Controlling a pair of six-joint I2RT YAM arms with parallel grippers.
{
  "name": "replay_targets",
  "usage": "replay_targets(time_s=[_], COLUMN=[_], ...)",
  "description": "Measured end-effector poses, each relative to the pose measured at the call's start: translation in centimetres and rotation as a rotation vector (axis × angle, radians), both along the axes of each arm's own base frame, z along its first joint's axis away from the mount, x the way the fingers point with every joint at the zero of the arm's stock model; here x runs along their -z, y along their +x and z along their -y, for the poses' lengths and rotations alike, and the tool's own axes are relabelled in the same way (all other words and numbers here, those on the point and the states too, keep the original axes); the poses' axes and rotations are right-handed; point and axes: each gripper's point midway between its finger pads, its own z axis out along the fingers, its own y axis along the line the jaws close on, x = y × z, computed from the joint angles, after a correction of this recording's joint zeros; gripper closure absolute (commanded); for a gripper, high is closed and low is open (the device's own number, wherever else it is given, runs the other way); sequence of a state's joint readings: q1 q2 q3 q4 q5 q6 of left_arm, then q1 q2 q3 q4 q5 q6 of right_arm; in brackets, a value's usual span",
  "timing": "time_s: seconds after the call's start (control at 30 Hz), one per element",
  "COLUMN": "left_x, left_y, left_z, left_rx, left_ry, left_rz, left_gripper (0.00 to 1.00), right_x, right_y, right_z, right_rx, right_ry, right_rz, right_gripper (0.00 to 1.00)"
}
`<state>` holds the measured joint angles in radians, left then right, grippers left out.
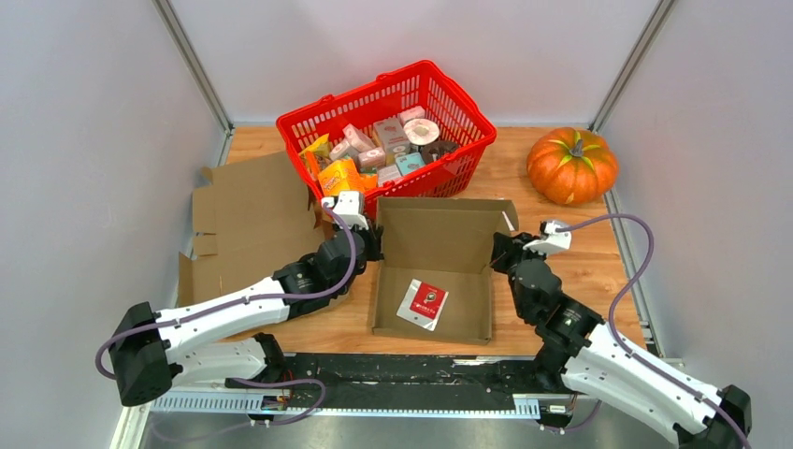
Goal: Fold the paper box
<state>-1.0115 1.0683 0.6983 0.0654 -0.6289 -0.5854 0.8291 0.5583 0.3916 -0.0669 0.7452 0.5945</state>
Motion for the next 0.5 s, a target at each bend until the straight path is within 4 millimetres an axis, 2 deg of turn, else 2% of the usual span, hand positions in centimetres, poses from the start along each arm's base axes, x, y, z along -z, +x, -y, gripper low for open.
replay_targets(time_s=[0.17, 0.33, 0.43, 0.5], left_x=[0.0, 0.3, 1.0, 2.4], left_y=[0.0, 0.0, -0.2, -0.7], left_z=[0.1, 0.2, 0.3, 0.4], left_rx=[-0.019, -0.036, -0.037, -0.024], left_ry=[-0.021, -0.056, -0.062, -0.043], left_rz=[0.001, 0.01, 0.003, -0.016], left_gripper=[1.0, 1.0, 1.0, 1.0], right_x=[0.4, 0.9, 2.3, 3.9], right_y=[-0.7, -1.8, -2.4, -3.1], right_z=[-0.3, -0.5, -0.6, -0.6], right_rx=[0.078, 0.105, 0.094, 0.075], right_ry=[0.018, 0.035, 0.012, -0.026], right_rz=[-0.018, -0.012, -0.034, -0.059], right_gripper=[0.97, 0.91, 0.88, 0.87])
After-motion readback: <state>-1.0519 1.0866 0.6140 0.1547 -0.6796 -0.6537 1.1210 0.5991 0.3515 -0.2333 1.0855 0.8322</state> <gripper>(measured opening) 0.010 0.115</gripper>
